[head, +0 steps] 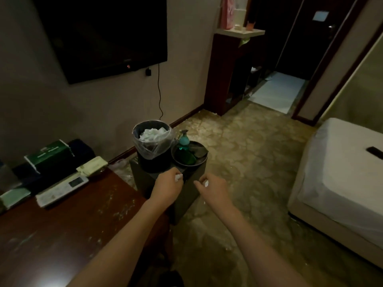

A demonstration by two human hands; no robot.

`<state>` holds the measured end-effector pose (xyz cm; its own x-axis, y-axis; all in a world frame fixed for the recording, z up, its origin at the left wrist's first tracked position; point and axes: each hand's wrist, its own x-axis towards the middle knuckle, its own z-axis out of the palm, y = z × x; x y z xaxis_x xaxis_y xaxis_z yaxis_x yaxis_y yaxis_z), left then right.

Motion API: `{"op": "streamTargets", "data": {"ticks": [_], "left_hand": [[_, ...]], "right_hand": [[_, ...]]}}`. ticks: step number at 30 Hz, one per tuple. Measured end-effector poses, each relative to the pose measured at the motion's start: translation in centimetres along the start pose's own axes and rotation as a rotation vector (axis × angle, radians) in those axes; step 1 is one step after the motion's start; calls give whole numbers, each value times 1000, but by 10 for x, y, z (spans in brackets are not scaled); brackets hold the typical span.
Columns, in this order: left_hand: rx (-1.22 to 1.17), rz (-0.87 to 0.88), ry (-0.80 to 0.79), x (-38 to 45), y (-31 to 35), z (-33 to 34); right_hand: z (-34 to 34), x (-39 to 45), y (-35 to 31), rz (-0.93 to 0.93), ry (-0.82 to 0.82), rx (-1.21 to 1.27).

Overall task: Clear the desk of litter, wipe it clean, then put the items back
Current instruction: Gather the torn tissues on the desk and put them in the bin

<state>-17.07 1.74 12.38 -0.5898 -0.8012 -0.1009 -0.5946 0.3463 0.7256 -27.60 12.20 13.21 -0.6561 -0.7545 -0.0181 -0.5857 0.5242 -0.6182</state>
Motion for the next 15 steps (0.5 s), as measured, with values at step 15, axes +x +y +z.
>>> {"op": "streamTargets", "data": {"ticks": [15], "left_hand": [[61, -148, 125, 225, -22, -7]], "right_hand": [[18, 254, -17, -89, -81, 121]]}}
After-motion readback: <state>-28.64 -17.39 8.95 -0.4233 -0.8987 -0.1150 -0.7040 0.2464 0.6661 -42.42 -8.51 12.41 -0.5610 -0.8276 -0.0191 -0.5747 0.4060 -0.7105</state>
